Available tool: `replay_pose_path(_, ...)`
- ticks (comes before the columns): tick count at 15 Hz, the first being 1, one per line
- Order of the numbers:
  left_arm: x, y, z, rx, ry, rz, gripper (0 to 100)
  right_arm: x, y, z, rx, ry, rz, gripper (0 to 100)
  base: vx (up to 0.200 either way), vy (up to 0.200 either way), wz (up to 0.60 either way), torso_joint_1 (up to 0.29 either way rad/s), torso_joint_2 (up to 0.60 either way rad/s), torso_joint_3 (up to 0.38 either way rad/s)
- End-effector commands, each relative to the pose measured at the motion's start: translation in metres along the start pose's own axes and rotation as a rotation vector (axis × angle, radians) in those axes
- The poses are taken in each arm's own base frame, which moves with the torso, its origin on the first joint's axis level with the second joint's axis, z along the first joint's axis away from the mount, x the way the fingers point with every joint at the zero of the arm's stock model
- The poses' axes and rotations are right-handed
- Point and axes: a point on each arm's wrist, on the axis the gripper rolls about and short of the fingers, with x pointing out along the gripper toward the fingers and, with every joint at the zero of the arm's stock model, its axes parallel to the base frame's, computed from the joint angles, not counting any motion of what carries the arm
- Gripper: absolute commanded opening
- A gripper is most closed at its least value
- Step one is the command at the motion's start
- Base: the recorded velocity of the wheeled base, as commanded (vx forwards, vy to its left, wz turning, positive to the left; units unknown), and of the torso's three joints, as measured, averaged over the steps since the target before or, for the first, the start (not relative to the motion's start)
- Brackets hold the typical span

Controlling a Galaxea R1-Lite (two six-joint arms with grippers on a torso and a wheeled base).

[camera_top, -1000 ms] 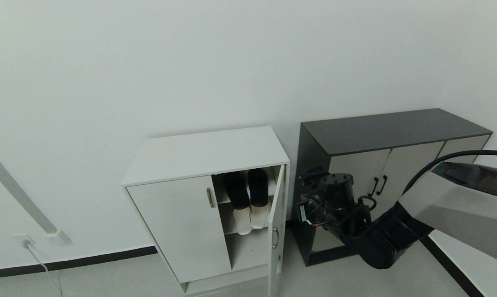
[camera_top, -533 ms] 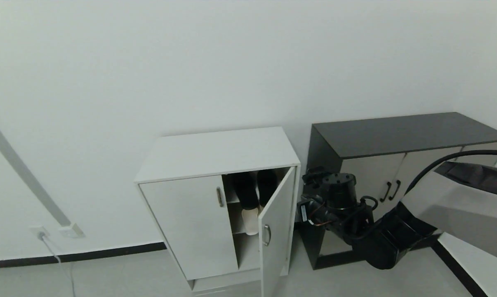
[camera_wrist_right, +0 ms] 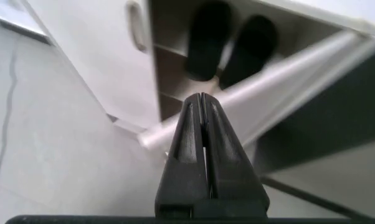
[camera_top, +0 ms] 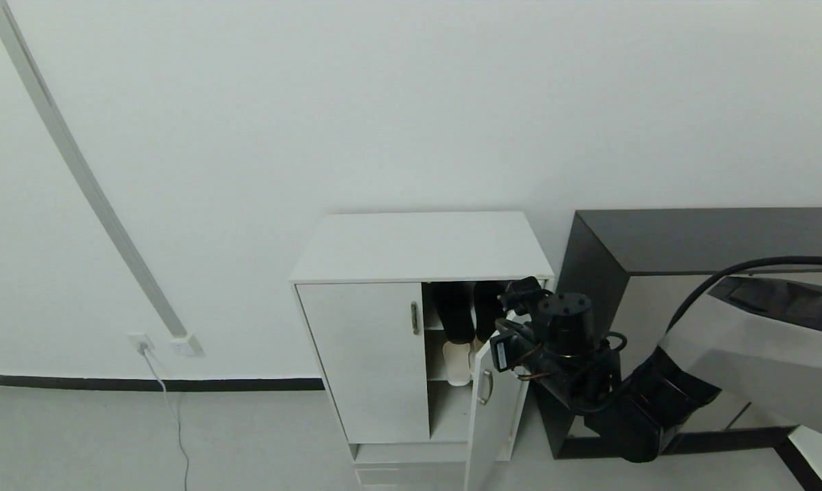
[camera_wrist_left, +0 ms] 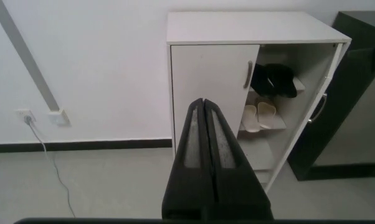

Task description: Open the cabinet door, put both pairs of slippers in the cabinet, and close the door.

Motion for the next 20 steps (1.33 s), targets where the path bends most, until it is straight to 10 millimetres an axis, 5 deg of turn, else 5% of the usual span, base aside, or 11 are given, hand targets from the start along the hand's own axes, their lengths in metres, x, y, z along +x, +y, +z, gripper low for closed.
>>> replay_pose_path(1,0.000,0.000,0.000,-0.001,0.000,0.001,0,-0.006,0.000,0.005,0.001,-0.013,0.003,0,0.000,0.000,0.00,0.000,0.00,0.000)
replay_pose_path(5,0.000,0.000,0.000,0.002,0.000,-0.004,0,-0.051,-0.016,0.015,0.000,0.015,-0.003,0,0.000,0.000,0.00,0.000,0.00,0.000)
replay_pose_path(9,0.000,0.000,0.000,0.002,-0.002,-0.004,0,-0.089,-0.022,-0.005,-0.016,0.099,0.012,0,0.200,0.000,0.00,-0.004,0.00,0.001)
replay_pose_path(15,0.000,0.000,0.000,-0.001,0.000,-0.002,0,-0.110,-0.015,-0.043,-0.042,0.221,0.055,0,0.033,0.000,0.00,0.002,0.00,0.000)
replay_pose_path(20,0.000,0.000,0.000,-0.001,0.000,-0.004,0,-0.097,0.008,-0.074,-0.045,0.240,0.102,0,0.000,0.000,0.00,0.000,0.00,0.000)
